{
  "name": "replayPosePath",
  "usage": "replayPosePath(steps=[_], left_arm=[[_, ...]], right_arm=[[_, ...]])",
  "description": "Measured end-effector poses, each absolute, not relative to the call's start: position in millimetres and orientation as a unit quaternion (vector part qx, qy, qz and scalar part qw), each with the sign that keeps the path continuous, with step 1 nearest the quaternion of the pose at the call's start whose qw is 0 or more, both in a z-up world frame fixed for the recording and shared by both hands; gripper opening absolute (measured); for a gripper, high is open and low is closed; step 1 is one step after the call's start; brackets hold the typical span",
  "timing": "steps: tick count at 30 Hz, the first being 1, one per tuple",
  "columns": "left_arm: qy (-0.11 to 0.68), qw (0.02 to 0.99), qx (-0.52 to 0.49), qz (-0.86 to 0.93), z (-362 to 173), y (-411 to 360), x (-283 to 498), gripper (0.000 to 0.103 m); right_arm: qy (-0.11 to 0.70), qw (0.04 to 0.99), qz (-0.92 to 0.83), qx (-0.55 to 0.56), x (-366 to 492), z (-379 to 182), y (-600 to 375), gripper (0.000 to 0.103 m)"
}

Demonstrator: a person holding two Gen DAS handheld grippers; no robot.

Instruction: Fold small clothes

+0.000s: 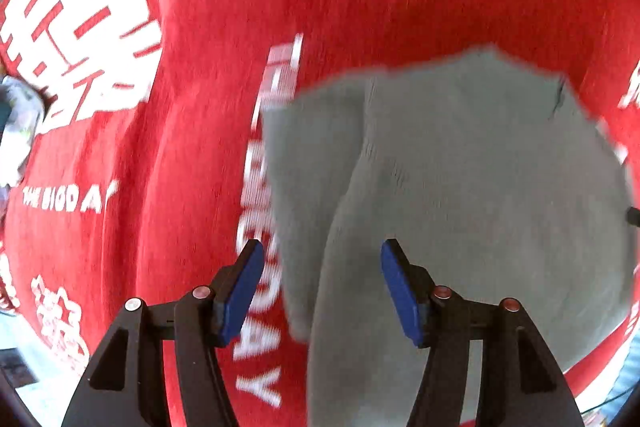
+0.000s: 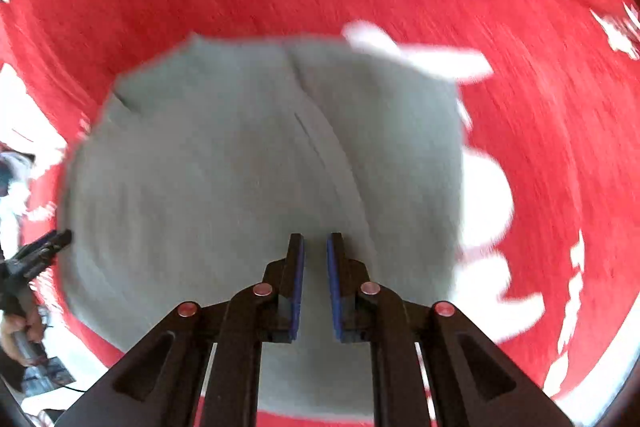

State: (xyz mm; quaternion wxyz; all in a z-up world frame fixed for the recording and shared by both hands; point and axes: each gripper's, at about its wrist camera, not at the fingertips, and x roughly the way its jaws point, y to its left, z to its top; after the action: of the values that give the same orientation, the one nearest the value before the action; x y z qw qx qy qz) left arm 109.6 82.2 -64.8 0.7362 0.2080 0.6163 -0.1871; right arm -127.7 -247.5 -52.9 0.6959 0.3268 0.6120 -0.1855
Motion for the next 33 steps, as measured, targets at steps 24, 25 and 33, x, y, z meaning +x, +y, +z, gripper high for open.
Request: replayPosePath(steps=[24, 25, 33], left_arm=[[0.673, 0.698, 0.127, -0.21, -77, 159, 52, 0.024], [0.671, 0.699, 0.124, -0.212, -77, 161, 49, 0.024], [0.657, 0.717, 0.11, -0.205, -40, 179, 52, 0.024]], right_arm=[[0.591, 0.624, -0.243, 0.45, -217, -65, -225, 0.024], [0.587, 0.621, -0.246, 0.458, -220, -63, -225, 0.029], [0.565, 0.66, -0.246, 0.43, -230, -8, -205, 0.039]])
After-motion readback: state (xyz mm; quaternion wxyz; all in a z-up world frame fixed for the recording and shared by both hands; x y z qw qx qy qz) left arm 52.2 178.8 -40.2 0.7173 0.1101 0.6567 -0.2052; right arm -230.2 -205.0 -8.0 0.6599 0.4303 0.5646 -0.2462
